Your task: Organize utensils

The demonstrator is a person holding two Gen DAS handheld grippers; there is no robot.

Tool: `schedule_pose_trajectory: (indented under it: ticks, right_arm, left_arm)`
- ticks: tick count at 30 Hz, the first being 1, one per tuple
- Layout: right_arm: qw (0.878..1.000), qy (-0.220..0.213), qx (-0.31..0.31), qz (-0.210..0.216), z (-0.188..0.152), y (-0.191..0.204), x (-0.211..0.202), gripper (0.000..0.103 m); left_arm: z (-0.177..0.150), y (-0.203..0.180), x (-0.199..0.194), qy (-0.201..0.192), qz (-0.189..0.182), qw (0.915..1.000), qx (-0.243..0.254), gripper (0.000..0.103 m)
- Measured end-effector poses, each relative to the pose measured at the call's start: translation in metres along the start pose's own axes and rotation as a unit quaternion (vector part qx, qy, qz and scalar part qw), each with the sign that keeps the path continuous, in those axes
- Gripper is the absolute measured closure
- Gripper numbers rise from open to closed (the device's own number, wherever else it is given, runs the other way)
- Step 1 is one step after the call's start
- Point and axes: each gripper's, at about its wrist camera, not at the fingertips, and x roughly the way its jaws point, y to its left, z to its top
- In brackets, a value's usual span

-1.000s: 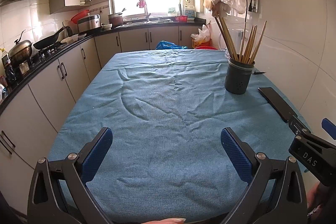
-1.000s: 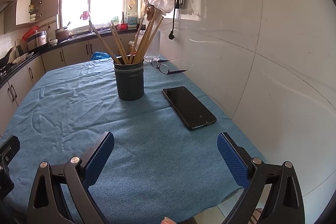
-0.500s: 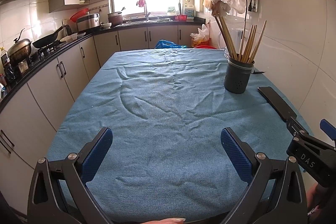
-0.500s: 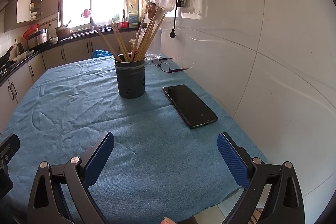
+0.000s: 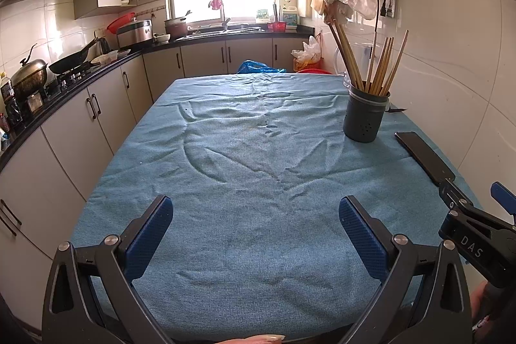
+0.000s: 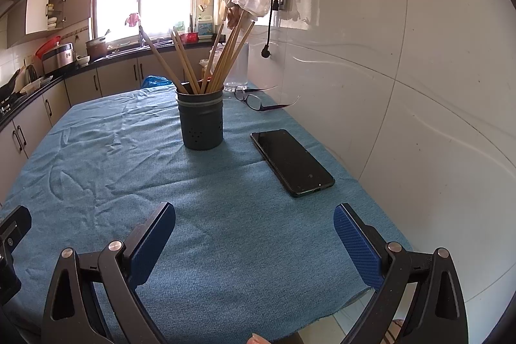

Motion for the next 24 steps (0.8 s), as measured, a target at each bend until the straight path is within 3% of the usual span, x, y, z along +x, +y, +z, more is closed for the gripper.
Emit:
schedule_pose_trajectory:
  ticks: [24]
  right_arm:
    - [1.0,0.005,-0.005,0.003,-0.002,0.003,0.0039,0.003]
  left_arm:
    - [-0.0004,0.0009,0.0004,0.005,0.0,1.0,-0.005,0.001]
